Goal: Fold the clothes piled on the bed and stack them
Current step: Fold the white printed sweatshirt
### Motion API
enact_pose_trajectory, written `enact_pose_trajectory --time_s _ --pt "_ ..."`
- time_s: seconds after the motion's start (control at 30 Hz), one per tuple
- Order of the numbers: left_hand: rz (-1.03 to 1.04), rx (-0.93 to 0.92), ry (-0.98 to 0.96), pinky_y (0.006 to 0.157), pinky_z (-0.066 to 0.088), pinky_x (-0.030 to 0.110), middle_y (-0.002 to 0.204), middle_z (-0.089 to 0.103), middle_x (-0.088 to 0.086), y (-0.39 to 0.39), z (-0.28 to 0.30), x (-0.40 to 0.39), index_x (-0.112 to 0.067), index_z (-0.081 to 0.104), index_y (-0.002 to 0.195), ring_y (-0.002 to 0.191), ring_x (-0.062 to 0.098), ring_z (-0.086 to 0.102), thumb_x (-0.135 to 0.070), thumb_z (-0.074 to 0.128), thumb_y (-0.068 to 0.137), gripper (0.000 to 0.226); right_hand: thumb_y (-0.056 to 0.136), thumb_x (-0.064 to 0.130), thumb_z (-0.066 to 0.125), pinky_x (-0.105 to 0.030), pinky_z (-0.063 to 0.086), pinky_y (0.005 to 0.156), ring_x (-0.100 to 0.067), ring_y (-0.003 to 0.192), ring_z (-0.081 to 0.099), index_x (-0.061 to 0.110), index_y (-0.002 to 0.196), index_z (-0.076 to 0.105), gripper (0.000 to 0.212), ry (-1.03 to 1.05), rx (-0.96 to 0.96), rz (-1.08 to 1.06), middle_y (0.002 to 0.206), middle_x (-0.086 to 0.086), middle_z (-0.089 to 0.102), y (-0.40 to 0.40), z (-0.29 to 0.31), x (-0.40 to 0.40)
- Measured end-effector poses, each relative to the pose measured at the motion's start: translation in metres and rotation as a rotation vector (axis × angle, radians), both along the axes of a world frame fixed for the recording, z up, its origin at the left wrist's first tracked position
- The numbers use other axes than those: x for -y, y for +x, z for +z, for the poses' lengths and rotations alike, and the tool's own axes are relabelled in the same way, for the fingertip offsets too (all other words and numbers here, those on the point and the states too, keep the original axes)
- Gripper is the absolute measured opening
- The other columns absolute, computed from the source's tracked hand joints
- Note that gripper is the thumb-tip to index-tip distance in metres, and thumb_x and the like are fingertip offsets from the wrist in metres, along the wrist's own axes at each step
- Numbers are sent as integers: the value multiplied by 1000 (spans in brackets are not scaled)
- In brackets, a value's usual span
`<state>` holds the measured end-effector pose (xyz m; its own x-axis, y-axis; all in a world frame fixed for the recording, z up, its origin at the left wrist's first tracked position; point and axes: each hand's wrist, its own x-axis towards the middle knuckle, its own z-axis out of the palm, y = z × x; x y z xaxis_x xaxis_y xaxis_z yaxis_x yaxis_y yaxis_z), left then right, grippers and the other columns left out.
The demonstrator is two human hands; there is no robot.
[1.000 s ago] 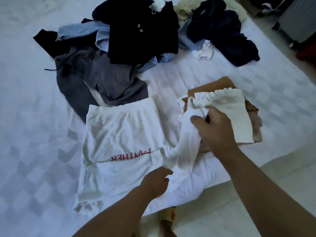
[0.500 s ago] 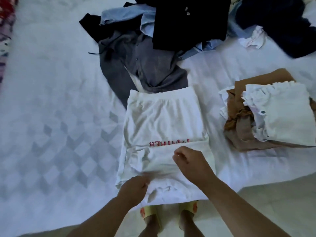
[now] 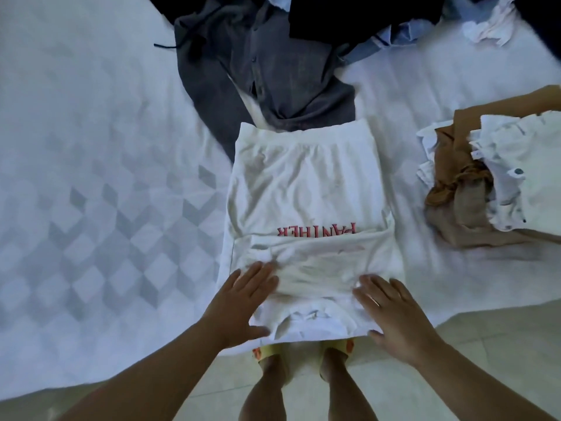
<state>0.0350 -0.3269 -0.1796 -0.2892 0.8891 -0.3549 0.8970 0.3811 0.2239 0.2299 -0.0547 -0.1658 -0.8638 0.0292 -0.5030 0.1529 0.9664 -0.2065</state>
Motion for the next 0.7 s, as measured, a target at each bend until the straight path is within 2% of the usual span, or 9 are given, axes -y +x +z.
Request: enact_pose_trajectory --time_s 0.07,0.13,0.2,0.27,0.33,0.4,0.5,0.63,0.7 --pt "-76 -8 -47 109 25 48 155 24 9 1 -7 9 -17 32 146 141 27 23 -83 47 53 116 31 23 93 -44 29 101 -29 125 44 12 129 54 106 32 -48 1 137 -12 53 6 -5 -2" --pt "-117 -48 -31 107 23 50 156 22 11 0 -14 13 -16 31 147 141 29 25 -75 63 46 121 41 5 82 -41 30 97 -28 127 41 10 136 45 102 64 -109 -3 141 -11 50 10 -11 -4" --pt "-98 -74 33 106 26 50 156 23 9 -2 -18 15 -19 29 148 141 27 26 -58 80 49 118 44 0 71 -37 32 88 -29 118 44 9 138 39 99 94 -140 19 137 -10 53 10 -17 -8" --pt "-67 -60 124 106 26 47 157 20 6 -3 -20 15 -22 26 149 142 24 23 -44 78 66 99 43 2 76 -37 32 81 -31 104 46 5 129 47 92 108 -192 52 128 -14 59 4 -20 -14" --pt "-33 -7 168 107 23 45 158 16 1 -4 -18 15 -26 27 148 143 21 20 -35 65 79 79 47 5 79 -40 33 83 -33 105 47 5 107 64 62 116 -236 95 127 -16 59 -6 -16 -22" --pt "22 105 150 109 20 42 158 18 -3 -6 -12 14 -30 28 147 143 17 19 -34 45 88 61 67 13 65 -43 33 93 -33 120 49 12 87 69 20 84 -274 146 135 -12 55 -16 -9 -29" --pt "147 335 131 114 13 35 155 22 -8 -9 2 14 -33 30 145 143 6 13 -38 32 92 53 78 31 38 -41 40 101 -24 118 59 15 93 72 40 28 -193 189 129 -6 61 -27 4 -35" --pt "251 483 94 114 25 27 146 30 -18 -4 25 14 -32 47 135 138 1 25 -50 24 86 57 77 34 53 -34 55 80 -16 97 69 14 99 74 37 -68 -120 174 107 -1 72 -24 19 -31" --pt "280 541 -4 108 27 15 145 31 -21 4 38 13 -35 51 133 135 -2 30 -57 21 83 63 79 36 45 -26 56 74 -13 89 71 16 103 73 41 -126 -44 74 103 3 72 -17 29 -23"
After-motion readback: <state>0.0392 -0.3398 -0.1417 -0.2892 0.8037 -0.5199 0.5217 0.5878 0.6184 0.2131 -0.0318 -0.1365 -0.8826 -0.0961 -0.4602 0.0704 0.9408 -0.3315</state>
